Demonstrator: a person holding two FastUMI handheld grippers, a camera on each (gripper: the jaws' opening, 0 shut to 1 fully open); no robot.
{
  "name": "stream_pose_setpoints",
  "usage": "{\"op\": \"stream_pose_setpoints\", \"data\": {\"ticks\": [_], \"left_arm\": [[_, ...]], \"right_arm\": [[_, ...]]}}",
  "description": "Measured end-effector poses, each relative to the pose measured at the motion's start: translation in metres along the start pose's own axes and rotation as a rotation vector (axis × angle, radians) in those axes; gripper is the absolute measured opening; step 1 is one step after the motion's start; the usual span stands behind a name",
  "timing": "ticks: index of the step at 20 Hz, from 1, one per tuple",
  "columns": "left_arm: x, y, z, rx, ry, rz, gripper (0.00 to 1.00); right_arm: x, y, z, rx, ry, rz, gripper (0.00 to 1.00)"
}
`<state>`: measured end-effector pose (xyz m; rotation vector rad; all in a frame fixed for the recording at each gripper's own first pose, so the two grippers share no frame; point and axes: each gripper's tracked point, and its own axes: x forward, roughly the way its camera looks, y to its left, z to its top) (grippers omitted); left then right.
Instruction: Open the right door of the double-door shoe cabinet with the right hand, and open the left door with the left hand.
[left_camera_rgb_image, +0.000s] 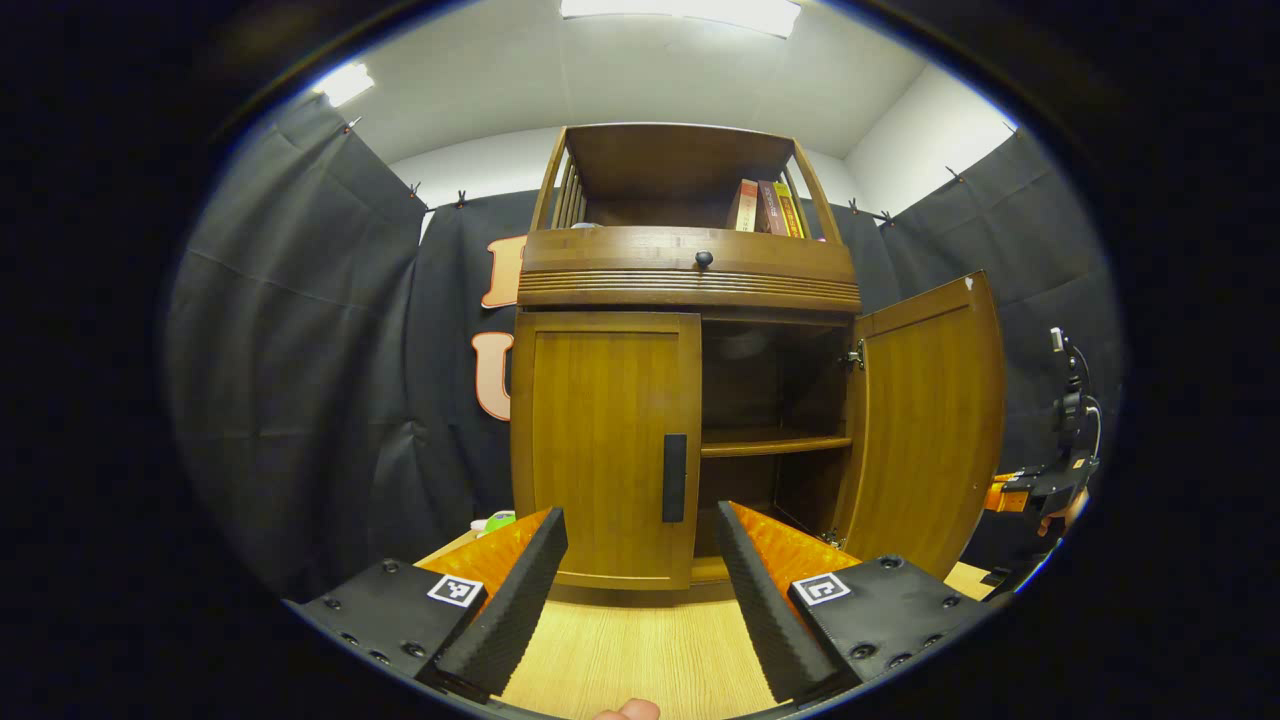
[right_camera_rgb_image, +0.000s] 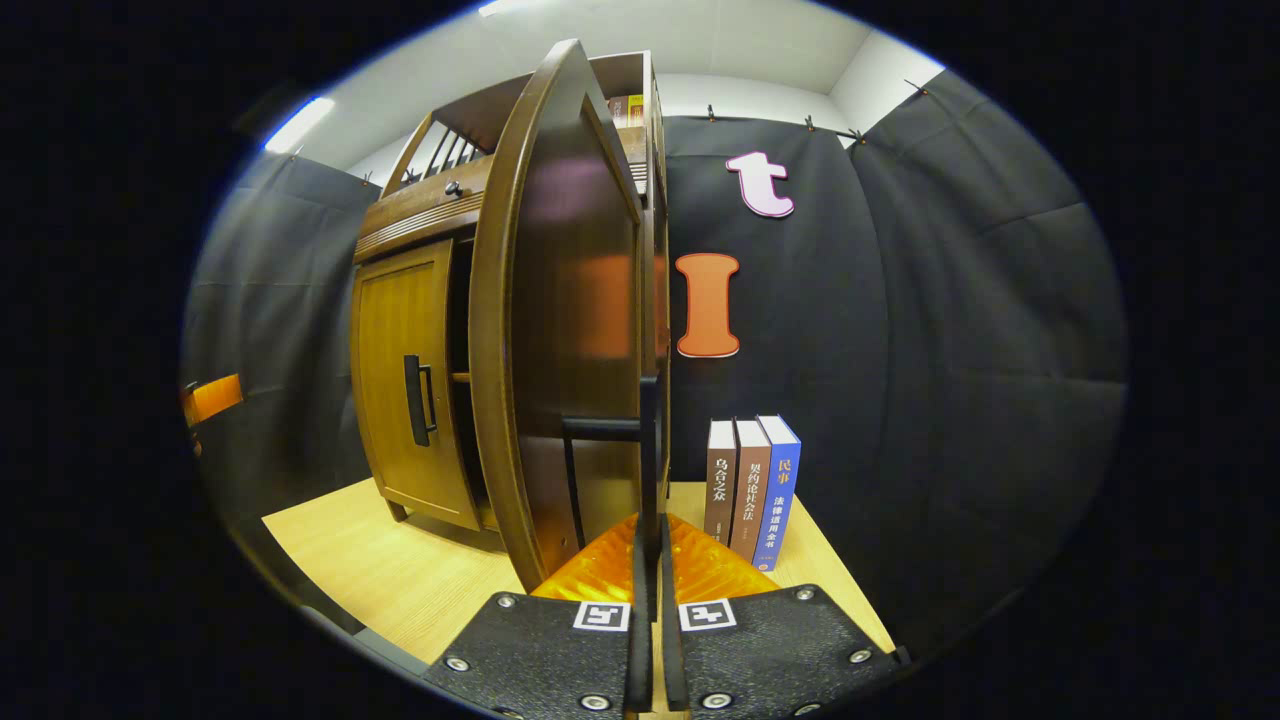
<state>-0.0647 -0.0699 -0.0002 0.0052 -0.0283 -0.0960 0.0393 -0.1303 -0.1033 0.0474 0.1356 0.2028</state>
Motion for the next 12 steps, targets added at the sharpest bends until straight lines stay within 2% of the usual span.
{"op": "stream_pose_setpoints", "data": {"ticks": [3,4,5,6,8,10,12], "left_arm": [[0.003,0.003,0.001,-0.007,0.003,0.012,0.94],[0.004,0.003,0.002,-0.012,0.001,0.013,0.94],[0.005,0.004,0.001,-0.016,0.001,0.016,0.94],[0.004,0.004,0.001,-0.018,0.000,0.019,0.94],[0.003,0.007,0.000,-0.020,-0.002,0.020,0.94],[0.002,0.007,-0.002,-0.016,-0.002,0.016,0.94],[0.003,0.006,-0.003,-0.017,0.000,0.016,0.94]], "right_arm": [[0.003,-0.017,-0.002,0.025,0.000,0.038,0.04],[0.005,-0.022,-0.002,0.031,0.006,0.055,0.13],[0.006,-0.024,-0.002,0.046,0.012,0.073,0.12],[0.006,-0.026,-0.002,0.062,0.018,0.087,0.03],[0.005,-0.024,0.001,0.066,0.014,0.106,0.05],[-0.001,-0.024,-0.004,0.041,0.023,0.098,0.07],[-0.012,-0.027,-0.013,0.017,0.034,0.054,0.07]]}}
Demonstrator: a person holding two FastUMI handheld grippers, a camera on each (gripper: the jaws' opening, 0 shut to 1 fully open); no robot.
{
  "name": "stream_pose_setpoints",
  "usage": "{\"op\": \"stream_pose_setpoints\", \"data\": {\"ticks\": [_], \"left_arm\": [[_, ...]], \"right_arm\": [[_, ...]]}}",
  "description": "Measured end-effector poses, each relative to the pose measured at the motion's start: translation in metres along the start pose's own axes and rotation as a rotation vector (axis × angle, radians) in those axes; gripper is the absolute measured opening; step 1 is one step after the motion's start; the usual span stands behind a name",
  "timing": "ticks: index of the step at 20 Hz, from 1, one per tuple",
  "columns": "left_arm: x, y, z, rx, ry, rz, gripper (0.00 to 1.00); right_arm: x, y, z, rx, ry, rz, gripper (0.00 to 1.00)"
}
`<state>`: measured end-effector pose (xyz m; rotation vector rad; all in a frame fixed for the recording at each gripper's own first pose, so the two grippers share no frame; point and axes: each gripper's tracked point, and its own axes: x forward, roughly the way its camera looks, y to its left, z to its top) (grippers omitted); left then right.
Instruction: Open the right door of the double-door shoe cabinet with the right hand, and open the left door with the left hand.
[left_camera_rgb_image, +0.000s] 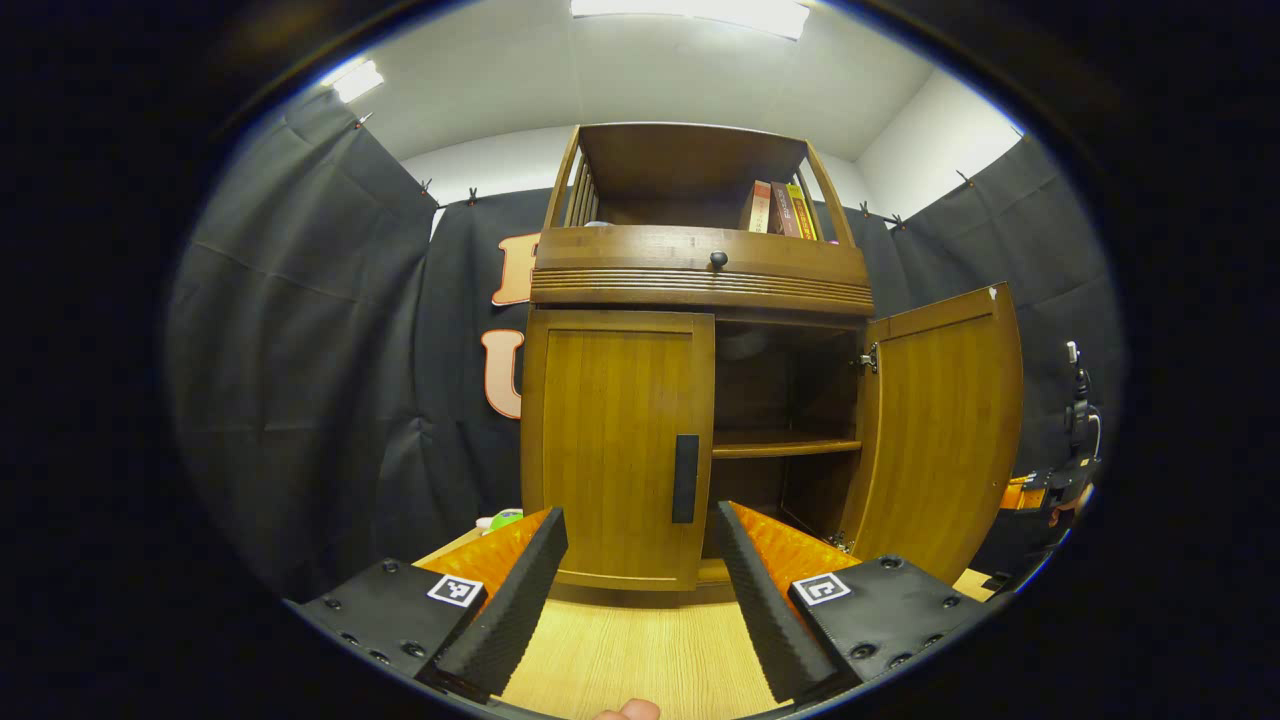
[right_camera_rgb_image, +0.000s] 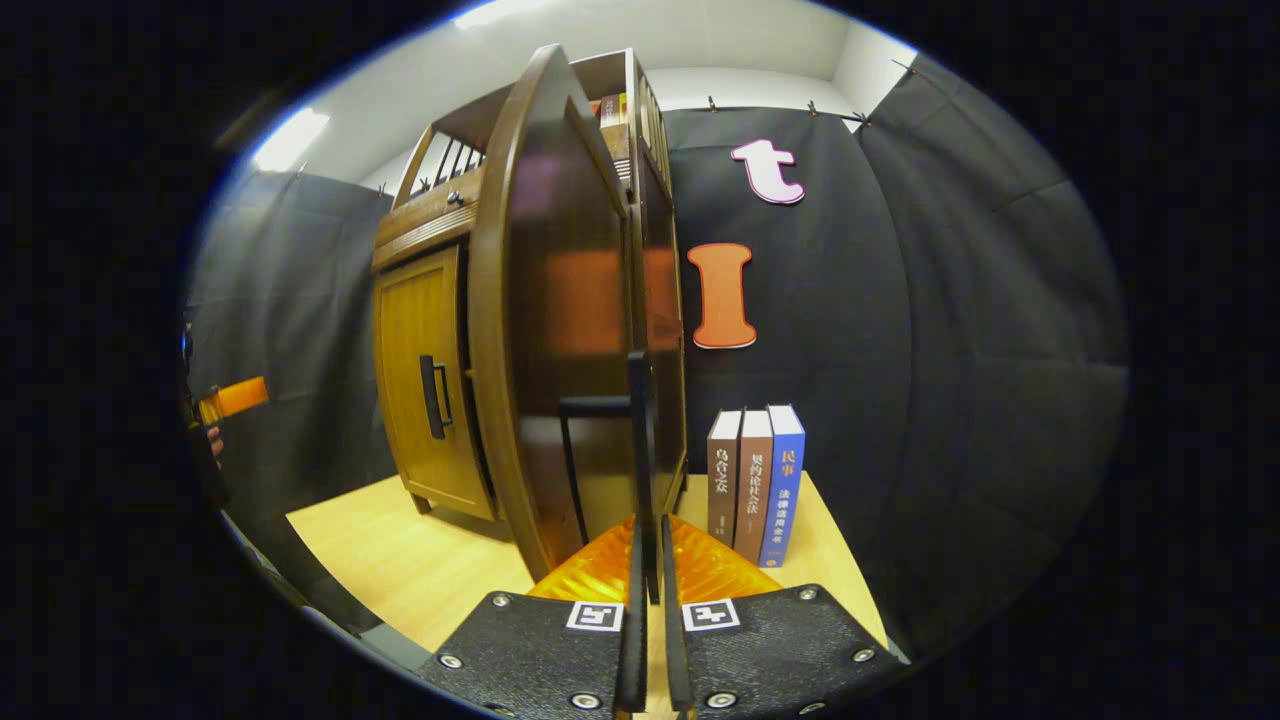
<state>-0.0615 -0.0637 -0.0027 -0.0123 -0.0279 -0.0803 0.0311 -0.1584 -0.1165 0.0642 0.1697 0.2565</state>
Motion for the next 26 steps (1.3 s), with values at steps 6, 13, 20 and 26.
{"op": "stream_pose_setpoints", "data": {"ticks": [6,13,20,26], "left_arm": [[0.009,-0.003,-0.008,0.004,0.027,-0.036,0.95],[0.013,-0.008,-0.019,-0.007,0.052,-0.067,0.95],[0.029,-0.010,-0.028,-0.088,0.078,-0.089,0.95],[0.082,-0.020,-0.040,-0.082,0.104,-0.130,0.97]], "right_arm": [[-0.042,0.017,-0.005,0.002,0.005,-0.135,0.07],[-0.064,0.089,0.023,0.067,-0.083,-0.127,0.07],[-0.050,0.143,0.046,0.091,-0.127,-0.070,0.43],[-0.051,0.147,0.032,0.081,-0.103,-0.063,0.77]]}}
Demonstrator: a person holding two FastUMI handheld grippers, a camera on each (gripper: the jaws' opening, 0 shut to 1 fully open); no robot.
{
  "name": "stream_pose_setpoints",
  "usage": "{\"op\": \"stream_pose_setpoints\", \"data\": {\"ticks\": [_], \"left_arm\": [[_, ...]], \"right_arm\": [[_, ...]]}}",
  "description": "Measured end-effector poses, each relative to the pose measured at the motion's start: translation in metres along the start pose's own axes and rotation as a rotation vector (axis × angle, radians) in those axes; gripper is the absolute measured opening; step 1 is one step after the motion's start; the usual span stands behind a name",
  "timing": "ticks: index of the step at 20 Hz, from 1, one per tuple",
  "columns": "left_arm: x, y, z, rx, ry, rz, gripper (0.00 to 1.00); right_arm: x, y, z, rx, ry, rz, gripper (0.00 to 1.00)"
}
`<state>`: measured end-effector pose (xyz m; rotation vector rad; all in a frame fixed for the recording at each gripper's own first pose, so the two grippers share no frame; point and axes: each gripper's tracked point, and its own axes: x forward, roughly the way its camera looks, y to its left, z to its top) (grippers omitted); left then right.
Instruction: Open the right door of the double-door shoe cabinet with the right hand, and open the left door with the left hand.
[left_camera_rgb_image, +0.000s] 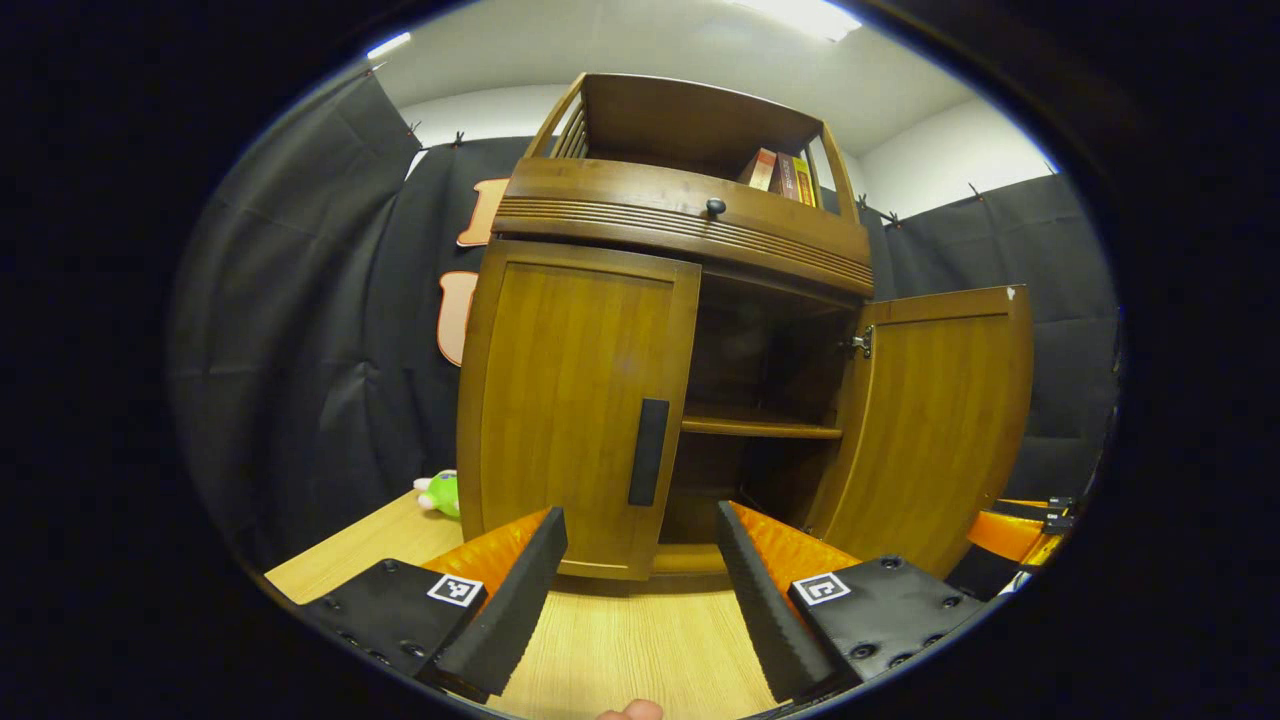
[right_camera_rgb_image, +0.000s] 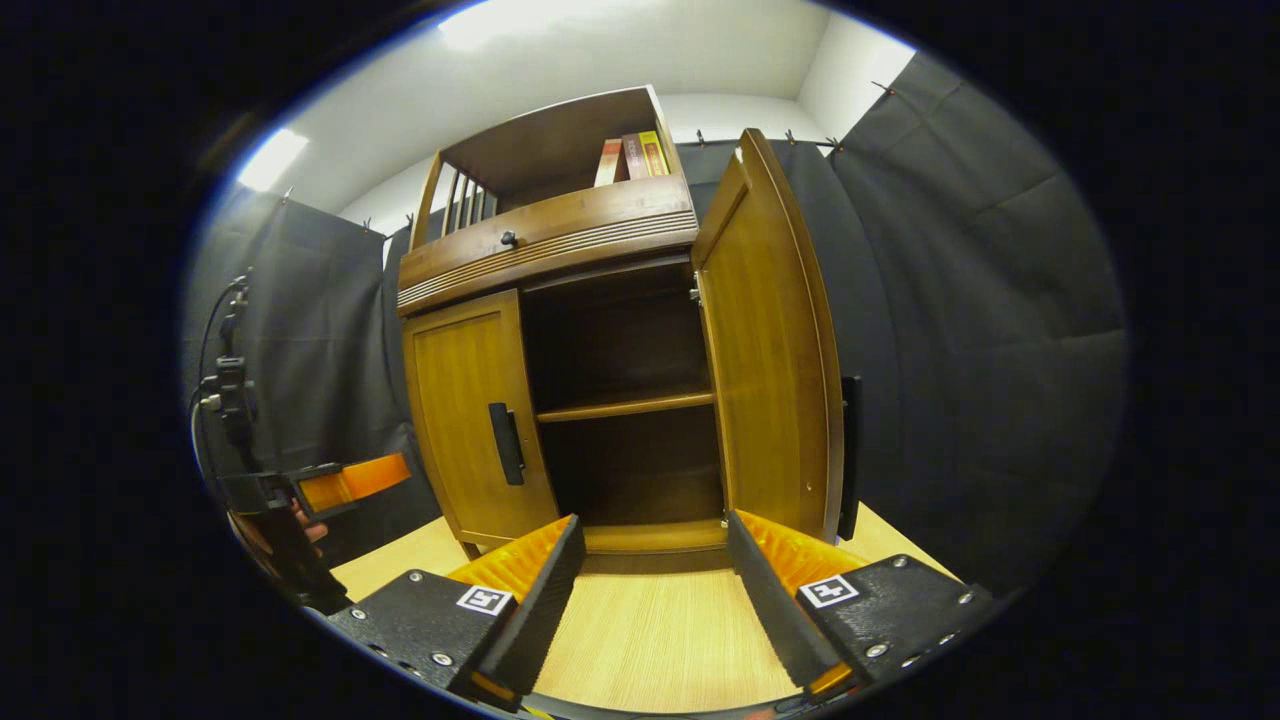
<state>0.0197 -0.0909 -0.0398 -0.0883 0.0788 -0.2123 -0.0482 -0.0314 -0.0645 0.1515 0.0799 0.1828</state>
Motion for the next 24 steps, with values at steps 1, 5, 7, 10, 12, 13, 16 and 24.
{"op": "stream_pose_setpoints", "data": {"ticks": [1,5,7,10,12,13,16,24], "left_arm": [[0.012,0.005,-0.001,0.031,-0.007,0.015,0.94],[0.075,0.013,-0.002,0.087,-0.046,0.058,0.95],[0.101,0.010,-0.004,0.109,-0.052,0.051,0.97],[0.141,0.000,-0.002,0.132,-0.063,0.014,0.95],[0.164,-0.004,-0.010,0.163,-0.048,0.009,0.97],[0.176,-0.006,-0.015,0.160,-0.034,0.006,0.96],[0.201,-0.003,-0.028,0.129,-0.005,0.002,0.96],[0.225,0.019,-0.033,0.039,0.007,0.032,0.93]], "right_arm": [[-0.002,-0.001,-0.002,-0.018,0.003,-0.010,1.00],[-0.017,0.008,-0.003,-0.059,-0.008,-0.001,0.91],[-0.021,0.003,-0.001,-0.064,-0.010,-0.016,0.91],[-0.024,-0.007,0.001,-0.068,-0.013,-0.043,0.91],[-0.026,-0.011,0.002,-0.036,-0.010,-0.050,0.91],[-0.026,-0.014,0.002,-0.018,-0.010,-0.054,0.91],[-0.023,-0.021,0.002,-0.009,-0.014,-0.077,0.91],[-0.020,-0.025,-0.001,-0.059,0.015,-0.054,0.91]]}}
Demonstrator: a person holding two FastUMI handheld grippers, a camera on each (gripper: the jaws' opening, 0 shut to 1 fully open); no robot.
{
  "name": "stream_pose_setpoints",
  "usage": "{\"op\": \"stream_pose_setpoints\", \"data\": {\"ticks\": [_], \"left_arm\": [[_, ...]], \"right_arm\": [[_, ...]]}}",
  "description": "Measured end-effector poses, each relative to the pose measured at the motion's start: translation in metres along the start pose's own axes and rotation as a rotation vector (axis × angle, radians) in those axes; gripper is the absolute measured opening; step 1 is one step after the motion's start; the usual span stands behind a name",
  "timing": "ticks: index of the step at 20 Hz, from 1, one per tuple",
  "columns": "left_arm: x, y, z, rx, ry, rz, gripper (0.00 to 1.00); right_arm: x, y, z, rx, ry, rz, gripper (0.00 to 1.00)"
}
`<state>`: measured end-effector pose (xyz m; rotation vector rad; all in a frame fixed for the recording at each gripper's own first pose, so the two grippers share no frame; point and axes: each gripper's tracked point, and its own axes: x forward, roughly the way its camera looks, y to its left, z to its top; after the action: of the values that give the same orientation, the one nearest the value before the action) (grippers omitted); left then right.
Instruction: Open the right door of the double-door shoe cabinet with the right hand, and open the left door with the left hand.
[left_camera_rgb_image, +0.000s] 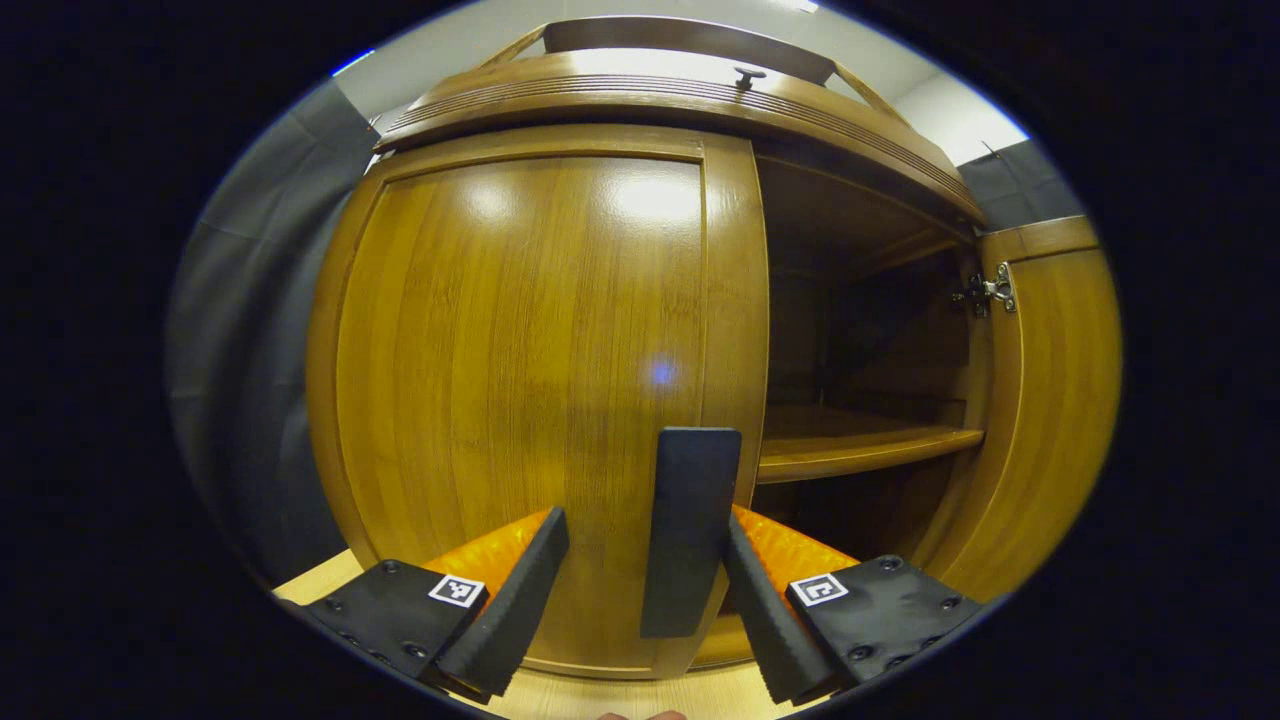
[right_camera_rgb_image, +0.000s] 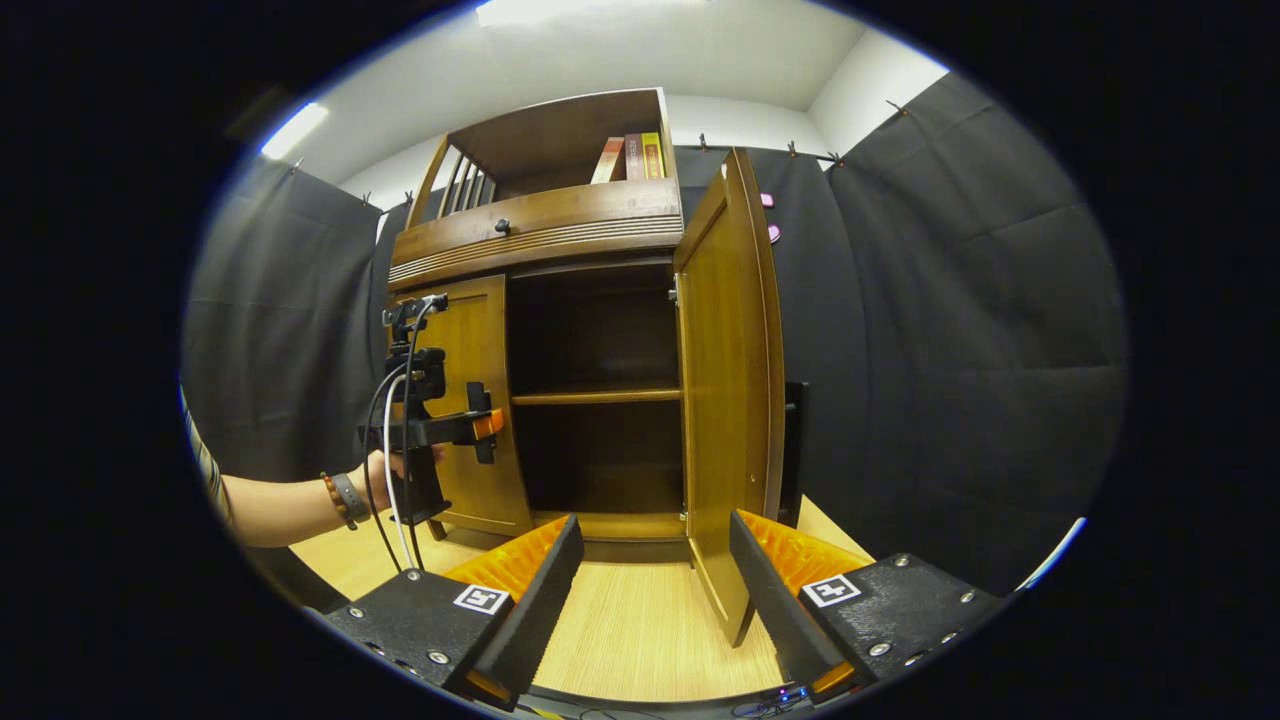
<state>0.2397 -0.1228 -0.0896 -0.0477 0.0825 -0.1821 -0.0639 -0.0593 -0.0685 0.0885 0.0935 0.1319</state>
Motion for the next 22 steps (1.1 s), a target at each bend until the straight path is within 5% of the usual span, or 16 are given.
{"op": "stream_pose_setpoints", "data": {"ticks": [3,8,12,22], "left_arm": [[-0.001,-0.002,-0.001,-0.002,0.001,0.000,0.96],[0.000,-0.026,0.002,0.091,-0.021,-0.038,0.61],[0.000,-0.027,-0.001,0.051,-0.009,-0.047,0.36],[-0.060,-0.012,0.003,0.102,0.043,-0.054,0.36]], "right_arm": [[0.003,0.004,-0.003,0.006,0.006,0.014,0.91],[0.001,0.003,-0.005,0.002,0.017,0.021,0.91],[-0.001,0.004,-0.005,0.003,0.022,0.018,0.91],[-0.018,0.004,-0.009,-0.032,0.025,-0.024,0.91]]}}
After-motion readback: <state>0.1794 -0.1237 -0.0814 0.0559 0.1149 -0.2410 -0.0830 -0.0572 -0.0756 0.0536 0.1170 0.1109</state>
